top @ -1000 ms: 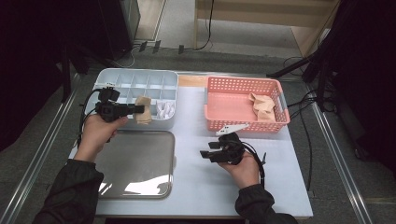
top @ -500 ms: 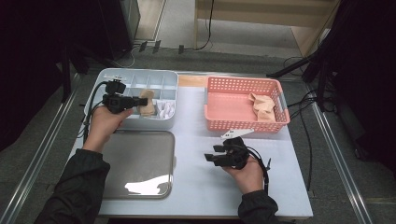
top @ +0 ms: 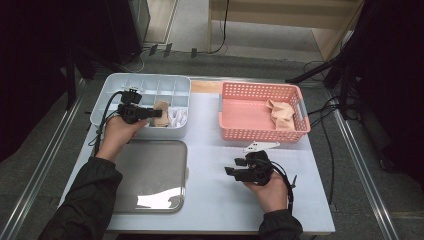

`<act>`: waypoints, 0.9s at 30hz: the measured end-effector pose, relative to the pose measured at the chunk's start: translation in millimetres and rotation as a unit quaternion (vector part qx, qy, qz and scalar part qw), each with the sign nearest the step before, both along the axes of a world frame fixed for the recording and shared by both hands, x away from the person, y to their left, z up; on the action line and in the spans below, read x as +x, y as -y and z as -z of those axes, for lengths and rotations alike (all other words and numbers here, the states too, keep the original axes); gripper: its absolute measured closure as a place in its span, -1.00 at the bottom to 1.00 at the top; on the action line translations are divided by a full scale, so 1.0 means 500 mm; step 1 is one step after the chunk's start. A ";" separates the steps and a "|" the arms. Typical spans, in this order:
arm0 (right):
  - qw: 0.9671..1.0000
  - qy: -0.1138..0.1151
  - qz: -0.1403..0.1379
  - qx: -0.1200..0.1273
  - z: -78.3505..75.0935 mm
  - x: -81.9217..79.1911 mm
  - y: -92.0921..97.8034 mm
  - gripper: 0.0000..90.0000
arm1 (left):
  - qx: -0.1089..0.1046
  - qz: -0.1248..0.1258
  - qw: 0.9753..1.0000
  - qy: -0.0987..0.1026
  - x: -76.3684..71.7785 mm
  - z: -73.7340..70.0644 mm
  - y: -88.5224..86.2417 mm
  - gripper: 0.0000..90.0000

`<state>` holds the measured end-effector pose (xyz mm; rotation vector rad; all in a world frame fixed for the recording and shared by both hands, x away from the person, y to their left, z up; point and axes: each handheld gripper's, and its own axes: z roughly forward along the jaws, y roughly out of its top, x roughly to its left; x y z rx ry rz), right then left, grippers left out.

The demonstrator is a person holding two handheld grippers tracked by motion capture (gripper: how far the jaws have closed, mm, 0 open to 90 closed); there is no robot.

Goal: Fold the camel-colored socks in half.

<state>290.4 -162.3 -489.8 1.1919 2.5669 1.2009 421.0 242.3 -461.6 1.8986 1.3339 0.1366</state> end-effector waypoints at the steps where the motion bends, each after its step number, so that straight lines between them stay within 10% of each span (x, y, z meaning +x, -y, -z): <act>1: 1.000 0.001 -0.001 0.000 0.000 0.000 -0.001 0.06 | 0.003 -0.001 1.000 -0.002 0.000 0.002 0.001 0.57; 16: 1.000 -0.001 -0.006 0.000 0.001 0.005 -0.007 0.06 | 0.014 0.014 1.000 -0.015 -0.003 0.004 -0.002 0.45; 27: 1.000 0.000 -0.009 0.001 0.000 0.007 -0.011 0.06 | 0.008 0.013 1.000 0.013 -0.026 -0.040 -0.010 0.11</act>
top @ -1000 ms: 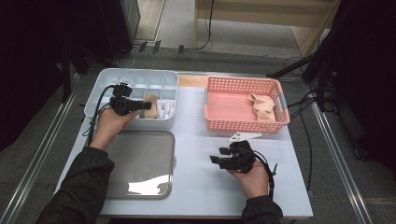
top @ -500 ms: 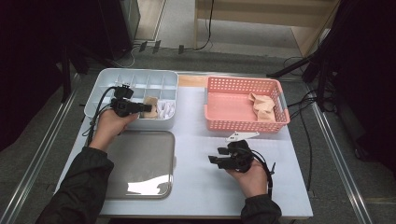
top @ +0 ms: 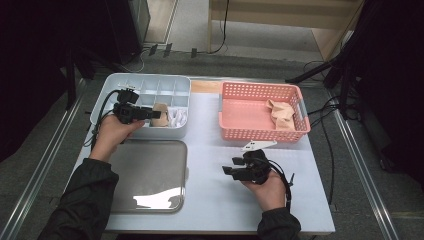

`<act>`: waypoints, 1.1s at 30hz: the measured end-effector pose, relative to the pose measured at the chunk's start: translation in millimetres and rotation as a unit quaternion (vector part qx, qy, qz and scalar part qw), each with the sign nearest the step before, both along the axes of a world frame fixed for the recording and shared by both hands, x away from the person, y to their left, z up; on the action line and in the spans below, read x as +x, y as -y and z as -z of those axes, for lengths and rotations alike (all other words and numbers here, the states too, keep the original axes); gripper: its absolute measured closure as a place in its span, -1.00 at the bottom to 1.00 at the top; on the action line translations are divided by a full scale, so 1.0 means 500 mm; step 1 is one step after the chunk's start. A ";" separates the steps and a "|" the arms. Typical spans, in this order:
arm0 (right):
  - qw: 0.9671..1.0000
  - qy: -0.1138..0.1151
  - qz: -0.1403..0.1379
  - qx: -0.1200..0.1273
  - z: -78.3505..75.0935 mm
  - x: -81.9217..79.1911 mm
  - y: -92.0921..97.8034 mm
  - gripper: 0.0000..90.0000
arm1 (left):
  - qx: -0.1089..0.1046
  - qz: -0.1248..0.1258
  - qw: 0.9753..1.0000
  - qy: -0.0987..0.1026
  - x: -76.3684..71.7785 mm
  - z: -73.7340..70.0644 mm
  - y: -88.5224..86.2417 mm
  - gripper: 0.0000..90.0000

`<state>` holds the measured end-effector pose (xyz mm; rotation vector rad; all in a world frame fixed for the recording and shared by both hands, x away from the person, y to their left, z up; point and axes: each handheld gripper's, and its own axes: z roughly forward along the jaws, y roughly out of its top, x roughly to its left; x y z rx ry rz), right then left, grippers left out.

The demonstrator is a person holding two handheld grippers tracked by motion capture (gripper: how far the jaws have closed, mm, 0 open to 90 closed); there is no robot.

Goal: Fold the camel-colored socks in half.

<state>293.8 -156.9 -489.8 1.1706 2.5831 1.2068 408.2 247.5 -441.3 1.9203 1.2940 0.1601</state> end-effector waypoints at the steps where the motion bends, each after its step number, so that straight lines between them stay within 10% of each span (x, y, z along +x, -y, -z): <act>1: 1.000 0.000 0.000 -0.001 0.000 0.000 0.000 0.06 | -0.003 -0.002 1.000 0.002 -0.002 -0.006 -0.003 0.11; 11: 1.000 -0.003 0.001 -0.003 0.002 0.000 -0.001 0.06 | -0.003 -0.020 1.000 0.023 -0.003 -0.056 -0.007 0.31; 21: 1.000 -0.005 0.006 -0.002 0.002 -0.008 0.005 0.07 | 0.005 -0.016 0.999 0.045 0.003 -0.063 0.014 1.00; 33: 1.000 -0.007 0.018 -0.003 0.003 -0.020 0.019 0.07 | 0.028 -0.023 0.999 0.024 0.040 -0.022 0.033 1.00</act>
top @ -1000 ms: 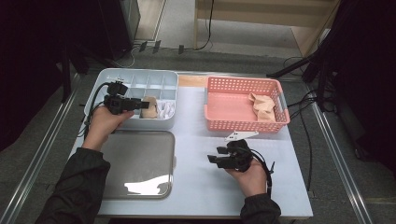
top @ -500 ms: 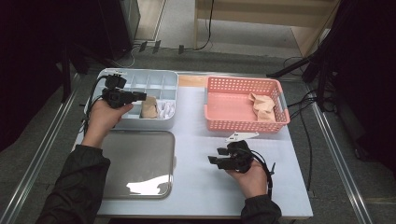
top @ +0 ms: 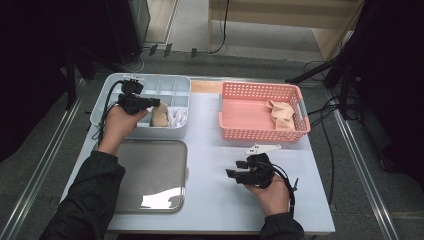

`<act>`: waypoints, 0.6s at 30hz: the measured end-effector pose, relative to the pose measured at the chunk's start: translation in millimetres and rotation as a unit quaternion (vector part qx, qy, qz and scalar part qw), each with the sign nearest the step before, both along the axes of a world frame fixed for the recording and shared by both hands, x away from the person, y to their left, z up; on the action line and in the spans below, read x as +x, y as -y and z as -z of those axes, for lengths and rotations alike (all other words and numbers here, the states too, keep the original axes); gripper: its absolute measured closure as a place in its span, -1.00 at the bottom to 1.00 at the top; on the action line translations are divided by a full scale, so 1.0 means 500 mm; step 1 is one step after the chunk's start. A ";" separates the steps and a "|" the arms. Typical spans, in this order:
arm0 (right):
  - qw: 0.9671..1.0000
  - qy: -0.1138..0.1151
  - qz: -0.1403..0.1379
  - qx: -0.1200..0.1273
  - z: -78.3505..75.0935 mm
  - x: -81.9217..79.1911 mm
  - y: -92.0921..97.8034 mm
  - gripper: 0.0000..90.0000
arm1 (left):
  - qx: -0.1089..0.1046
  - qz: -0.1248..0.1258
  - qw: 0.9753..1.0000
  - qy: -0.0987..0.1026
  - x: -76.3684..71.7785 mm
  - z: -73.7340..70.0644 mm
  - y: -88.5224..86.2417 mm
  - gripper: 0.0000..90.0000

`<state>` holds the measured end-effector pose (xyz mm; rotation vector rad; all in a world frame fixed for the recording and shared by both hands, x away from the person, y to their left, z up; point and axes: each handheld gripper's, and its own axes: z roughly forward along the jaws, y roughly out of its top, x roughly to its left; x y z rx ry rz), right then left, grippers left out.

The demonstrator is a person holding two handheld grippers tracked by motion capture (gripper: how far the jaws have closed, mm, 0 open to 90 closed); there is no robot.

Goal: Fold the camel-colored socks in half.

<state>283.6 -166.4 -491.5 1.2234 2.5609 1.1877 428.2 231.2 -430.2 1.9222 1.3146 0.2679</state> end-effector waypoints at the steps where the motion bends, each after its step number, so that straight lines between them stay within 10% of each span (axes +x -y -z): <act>1: 1.000 0.000 0.002 0.000 0.000 -0.001 0.001 0.08 | 0.003 0.000 1.000 -0.003 0.002 0.004 0.002 1.00; 18: 1.000 0.002 0.004 0.002 0.000 -0.002 0.007 0.07 | 0.008 0.023 0.998 -0.049 -0.003 0.059 0.016 1.00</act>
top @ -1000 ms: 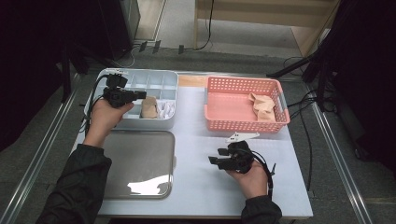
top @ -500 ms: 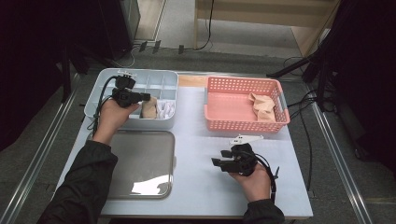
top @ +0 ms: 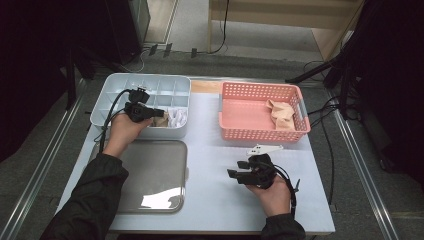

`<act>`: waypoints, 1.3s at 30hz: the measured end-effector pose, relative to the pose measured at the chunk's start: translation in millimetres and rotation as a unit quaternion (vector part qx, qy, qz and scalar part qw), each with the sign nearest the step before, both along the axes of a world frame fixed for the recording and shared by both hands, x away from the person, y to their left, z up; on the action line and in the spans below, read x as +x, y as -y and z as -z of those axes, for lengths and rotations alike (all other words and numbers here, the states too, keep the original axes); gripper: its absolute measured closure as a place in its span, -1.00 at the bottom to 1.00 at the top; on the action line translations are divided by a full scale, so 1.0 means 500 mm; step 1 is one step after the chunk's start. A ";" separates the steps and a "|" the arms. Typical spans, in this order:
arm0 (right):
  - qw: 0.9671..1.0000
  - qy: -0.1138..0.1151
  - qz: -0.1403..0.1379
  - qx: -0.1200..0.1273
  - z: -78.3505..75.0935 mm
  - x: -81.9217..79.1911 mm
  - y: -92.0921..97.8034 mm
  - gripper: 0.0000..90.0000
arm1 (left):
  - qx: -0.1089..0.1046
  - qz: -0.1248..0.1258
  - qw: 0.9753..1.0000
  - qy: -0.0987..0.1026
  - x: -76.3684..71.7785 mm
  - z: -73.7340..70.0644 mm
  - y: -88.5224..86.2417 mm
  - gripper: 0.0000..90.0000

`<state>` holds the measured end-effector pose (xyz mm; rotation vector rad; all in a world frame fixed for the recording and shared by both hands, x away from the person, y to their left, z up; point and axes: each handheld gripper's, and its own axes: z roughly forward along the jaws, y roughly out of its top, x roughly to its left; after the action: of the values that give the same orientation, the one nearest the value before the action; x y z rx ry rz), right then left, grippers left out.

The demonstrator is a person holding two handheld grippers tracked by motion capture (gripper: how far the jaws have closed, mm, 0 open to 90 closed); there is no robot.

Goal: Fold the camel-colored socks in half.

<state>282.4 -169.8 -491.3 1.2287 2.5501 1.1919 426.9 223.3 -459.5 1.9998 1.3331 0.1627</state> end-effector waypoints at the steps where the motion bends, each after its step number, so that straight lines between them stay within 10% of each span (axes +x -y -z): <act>1: 1.000 -0.001 0.001 0.000 0.000 0.000 0.000 0.07 | 0.001 0.001 1.000 -0.002 0.000 0.002 0.001 1.00; 20: 1.000 0.001 0.001 -0.001 0.001 0.003 -0.001 0.07 | -0.007 0.011 1.000 -0.005 0.001 0.015 0.004 0.97; 39: 1.000 0.011 0.007 0.006 -0.008 0.021 0.002 0.06 | -0.022 0.026 0.999 0.003 -0.044 -0.043 0.007 0.02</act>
<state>293.0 -170.8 -487.5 1.2283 2.5182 1.2119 404.9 219.8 -438.2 1.9934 1.2678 0.1145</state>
